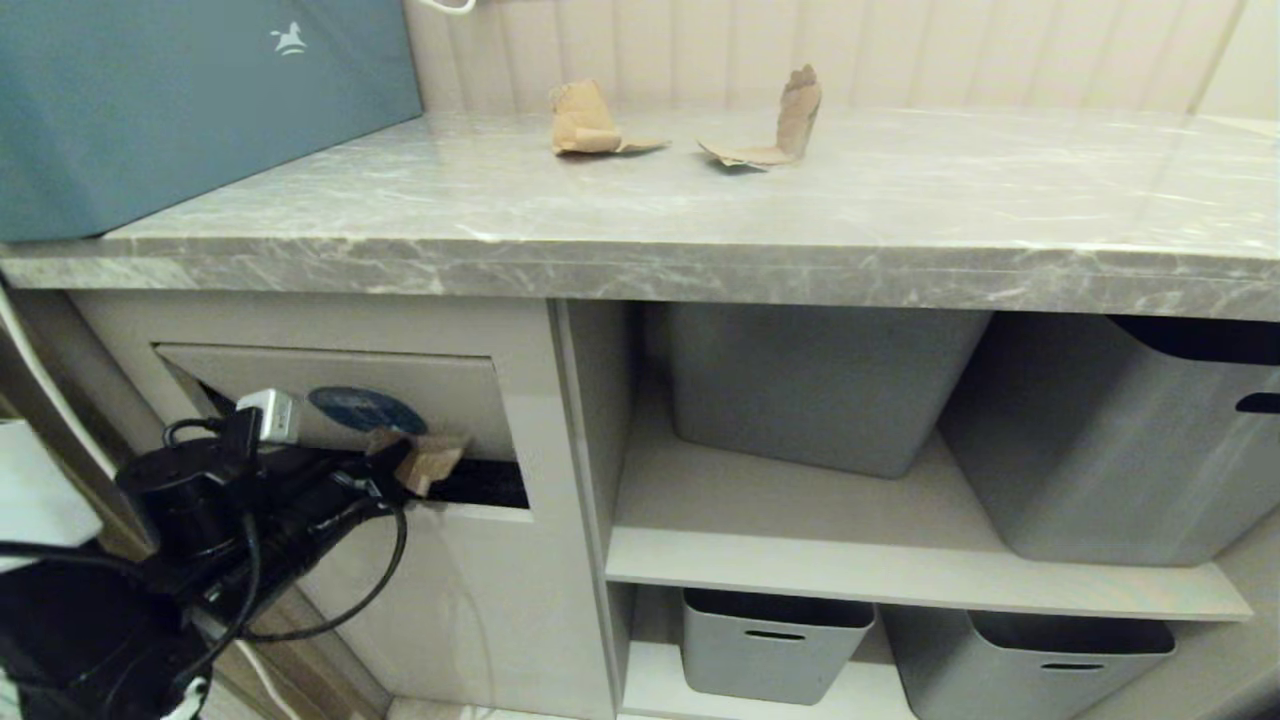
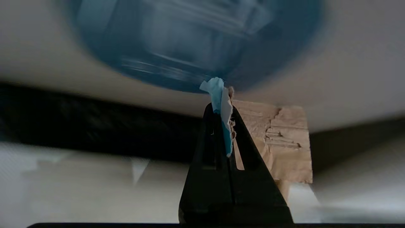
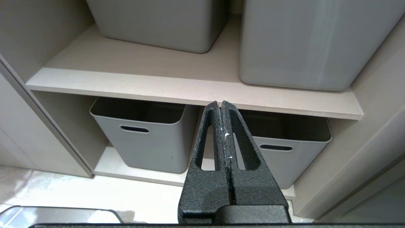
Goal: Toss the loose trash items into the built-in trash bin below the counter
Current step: Put the garbage in the trash can
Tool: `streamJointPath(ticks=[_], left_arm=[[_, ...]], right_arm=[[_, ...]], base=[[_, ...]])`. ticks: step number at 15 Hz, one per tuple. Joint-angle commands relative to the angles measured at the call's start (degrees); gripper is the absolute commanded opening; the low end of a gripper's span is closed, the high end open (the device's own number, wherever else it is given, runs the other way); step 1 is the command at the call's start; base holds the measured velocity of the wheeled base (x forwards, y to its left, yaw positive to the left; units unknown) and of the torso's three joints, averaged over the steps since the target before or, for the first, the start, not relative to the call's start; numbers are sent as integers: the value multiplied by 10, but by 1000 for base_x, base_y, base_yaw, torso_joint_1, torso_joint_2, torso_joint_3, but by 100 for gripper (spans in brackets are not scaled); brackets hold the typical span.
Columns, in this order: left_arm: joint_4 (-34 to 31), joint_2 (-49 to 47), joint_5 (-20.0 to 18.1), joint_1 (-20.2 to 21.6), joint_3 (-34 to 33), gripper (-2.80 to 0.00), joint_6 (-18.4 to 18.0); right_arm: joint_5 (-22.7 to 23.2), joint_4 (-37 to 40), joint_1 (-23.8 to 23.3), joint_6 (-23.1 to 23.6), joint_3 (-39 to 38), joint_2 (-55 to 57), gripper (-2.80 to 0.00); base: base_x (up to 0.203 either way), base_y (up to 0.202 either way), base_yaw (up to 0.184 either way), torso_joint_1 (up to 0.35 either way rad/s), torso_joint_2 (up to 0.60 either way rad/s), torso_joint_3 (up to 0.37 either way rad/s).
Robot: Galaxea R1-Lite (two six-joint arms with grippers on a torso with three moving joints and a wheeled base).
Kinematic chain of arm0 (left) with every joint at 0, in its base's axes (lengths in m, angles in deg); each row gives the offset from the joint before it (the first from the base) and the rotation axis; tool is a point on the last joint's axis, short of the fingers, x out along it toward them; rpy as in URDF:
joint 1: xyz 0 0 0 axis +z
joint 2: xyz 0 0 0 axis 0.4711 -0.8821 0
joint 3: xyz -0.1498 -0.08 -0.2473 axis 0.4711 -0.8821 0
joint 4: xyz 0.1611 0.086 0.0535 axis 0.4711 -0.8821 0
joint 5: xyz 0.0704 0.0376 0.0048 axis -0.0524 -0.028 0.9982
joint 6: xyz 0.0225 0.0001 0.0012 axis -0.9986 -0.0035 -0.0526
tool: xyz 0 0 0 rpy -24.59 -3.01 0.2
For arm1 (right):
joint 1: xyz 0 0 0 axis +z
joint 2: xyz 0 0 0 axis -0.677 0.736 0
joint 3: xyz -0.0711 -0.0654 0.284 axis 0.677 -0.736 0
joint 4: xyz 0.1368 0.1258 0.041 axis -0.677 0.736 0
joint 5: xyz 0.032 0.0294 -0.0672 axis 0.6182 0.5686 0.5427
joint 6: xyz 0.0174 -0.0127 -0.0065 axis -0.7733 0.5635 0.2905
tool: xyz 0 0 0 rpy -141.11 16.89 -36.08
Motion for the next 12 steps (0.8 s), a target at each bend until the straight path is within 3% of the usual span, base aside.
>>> streamJointPath(ticks=[1,6,9,10,11,12], left_arm=[[5,-43,0,27,53,-280,5],[5,-91,0,31,134,-280,11],[5,-107,0,31,151,-280,12],[5,-109,0,30,151,-210,12],[5,-111,0,30,152,0,12],[5,-113,0,28,153,0,12]], right_arm=[[0,0,0,0,0,-1,-280],[0,0,0,0,0,-1,-280],[0,0,0,0,0,-1,-280],[0,0,0,0,0,-1,-280],[0,-1,0,0,0,-1,-280],[0,-1,0,1,0,-1,-280]], base=[[0,0,0,0,0,0],[0,0,0,0,0,0],[0,0,0,0,0,0],[0,0,0,0,0,0],[0,0,0,0,0,0],[0,0,0,0,0,0]])
